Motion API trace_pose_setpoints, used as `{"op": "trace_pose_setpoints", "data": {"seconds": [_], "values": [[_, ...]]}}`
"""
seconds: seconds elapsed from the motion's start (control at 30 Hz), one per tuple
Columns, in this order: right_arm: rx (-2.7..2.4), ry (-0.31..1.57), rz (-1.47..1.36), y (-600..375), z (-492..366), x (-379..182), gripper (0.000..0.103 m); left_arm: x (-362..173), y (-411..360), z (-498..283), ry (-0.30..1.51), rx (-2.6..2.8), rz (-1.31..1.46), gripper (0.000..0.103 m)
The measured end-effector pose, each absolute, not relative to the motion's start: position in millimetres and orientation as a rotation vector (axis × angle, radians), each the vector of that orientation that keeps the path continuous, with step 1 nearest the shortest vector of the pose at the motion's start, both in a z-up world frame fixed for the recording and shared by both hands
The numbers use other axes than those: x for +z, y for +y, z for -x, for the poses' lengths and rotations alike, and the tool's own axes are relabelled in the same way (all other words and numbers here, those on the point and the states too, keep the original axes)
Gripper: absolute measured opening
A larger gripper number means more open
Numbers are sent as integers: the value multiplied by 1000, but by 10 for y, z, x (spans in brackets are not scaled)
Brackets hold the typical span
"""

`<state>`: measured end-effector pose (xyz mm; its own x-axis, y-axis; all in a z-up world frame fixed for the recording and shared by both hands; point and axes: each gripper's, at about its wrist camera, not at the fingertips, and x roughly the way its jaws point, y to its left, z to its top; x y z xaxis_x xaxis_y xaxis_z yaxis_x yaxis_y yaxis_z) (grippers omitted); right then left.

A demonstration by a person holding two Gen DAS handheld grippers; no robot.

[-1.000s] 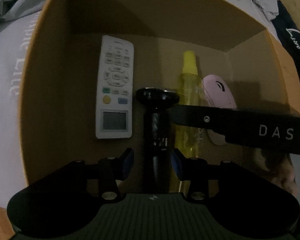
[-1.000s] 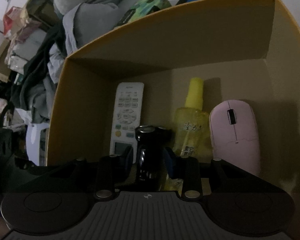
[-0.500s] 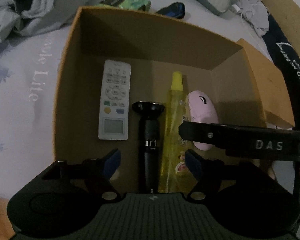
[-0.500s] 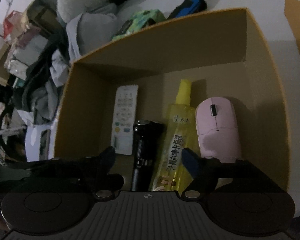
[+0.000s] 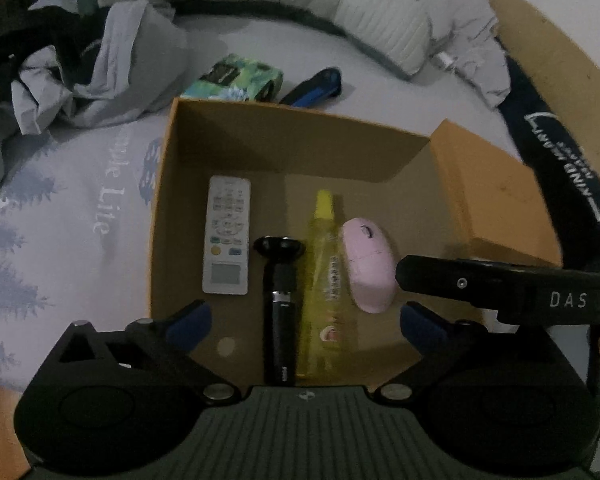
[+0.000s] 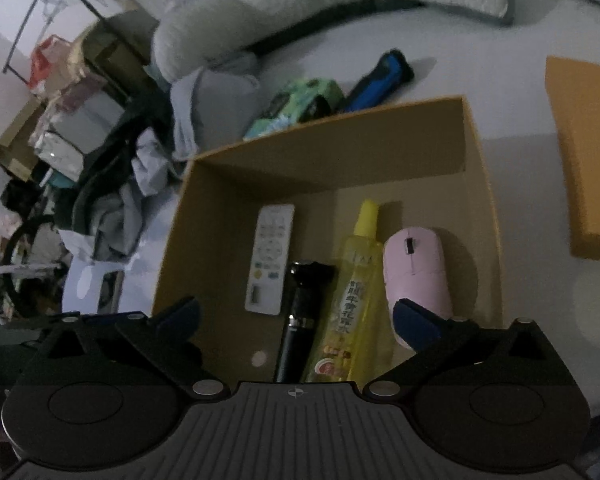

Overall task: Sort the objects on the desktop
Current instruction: 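Open both tools to release the black stick inside the box, then raise both tools up and away from the cardboard box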

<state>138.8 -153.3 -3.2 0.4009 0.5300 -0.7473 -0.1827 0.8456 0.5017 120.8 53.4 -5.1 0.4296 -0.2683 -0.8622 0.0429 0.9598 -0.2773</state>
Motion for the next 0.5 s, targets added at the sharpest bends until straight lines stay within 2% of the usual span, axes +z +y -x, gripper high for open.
{"op": "trace_pose_setpoints", "data": {"seconds": [0.5], "values": [[485, 846, -306, -1926, -750, 619, 103, 464, 571, -594, 830, -202, 317, 103]]}}
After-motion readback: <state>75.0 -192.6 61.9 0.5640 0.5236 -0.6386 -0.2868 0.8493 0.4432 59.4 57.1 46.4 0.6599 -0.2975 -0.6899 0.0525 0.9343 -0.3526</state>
